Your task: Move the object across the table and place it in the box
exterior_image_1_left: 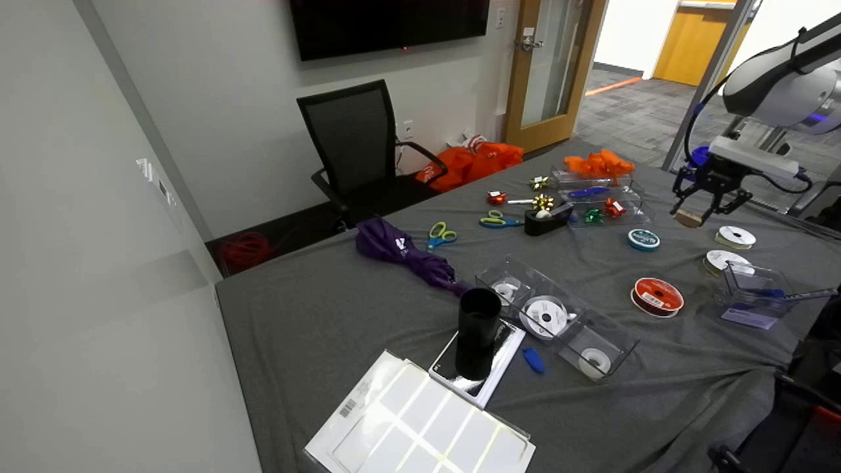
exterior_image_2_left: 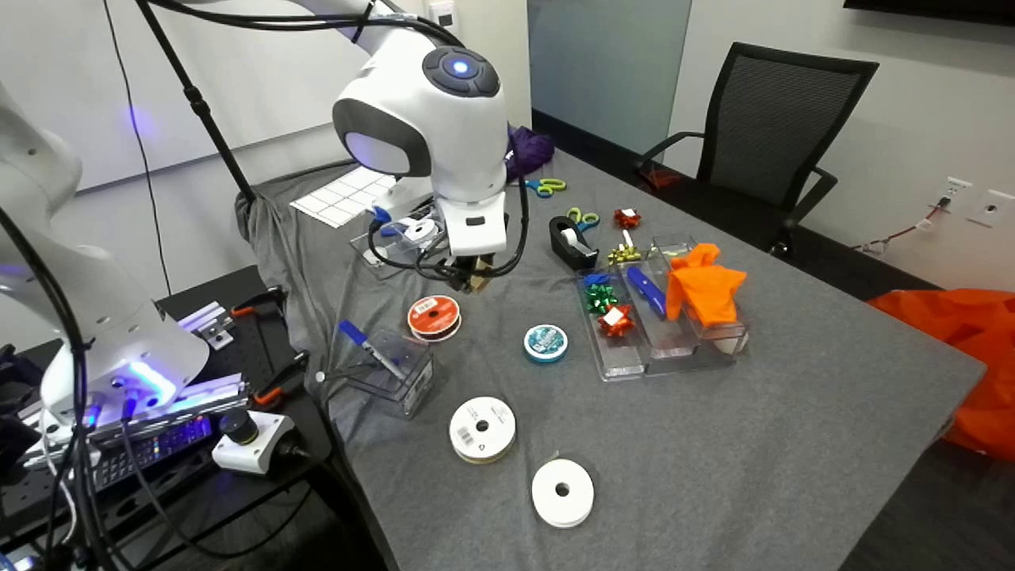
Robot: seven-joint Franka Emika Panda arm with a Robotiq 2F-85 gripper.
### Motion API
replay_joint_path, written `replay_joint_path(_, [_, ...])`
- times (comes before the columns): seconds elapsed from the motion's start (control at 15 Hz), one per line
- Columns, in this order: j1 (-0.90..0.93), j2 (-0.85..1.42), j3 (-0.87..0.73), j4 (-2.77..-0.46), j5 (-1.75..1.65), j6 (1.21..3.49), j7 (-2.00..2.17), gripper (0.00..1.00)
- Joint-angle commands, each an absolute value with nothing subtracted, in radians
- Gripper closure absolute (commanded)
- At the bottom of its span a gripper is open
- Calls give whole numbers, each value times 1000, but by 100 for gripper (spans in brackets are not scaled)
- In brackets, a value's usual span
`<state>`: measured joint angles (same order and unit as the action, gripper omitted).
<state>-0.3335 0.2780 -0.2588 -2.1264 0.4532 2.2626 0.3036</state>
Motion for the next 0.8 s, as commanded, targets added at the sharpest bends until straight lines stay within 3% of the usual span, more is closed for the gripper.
replay_joint_path(0.0, [-323, 271, -264, -2129, 453, 2259, 310, 44])
replay_joint_path(0.33, [-323, 268, -268, -2136, 453, 2259, 311, 44])
replay_joint_path(0.4, [-315, 260, -269, -2153, 435, 2275, 309, 69])
replay_joint_path(0.73, [-246, 190, -252, -2253, 327, 2322, 316, 69])
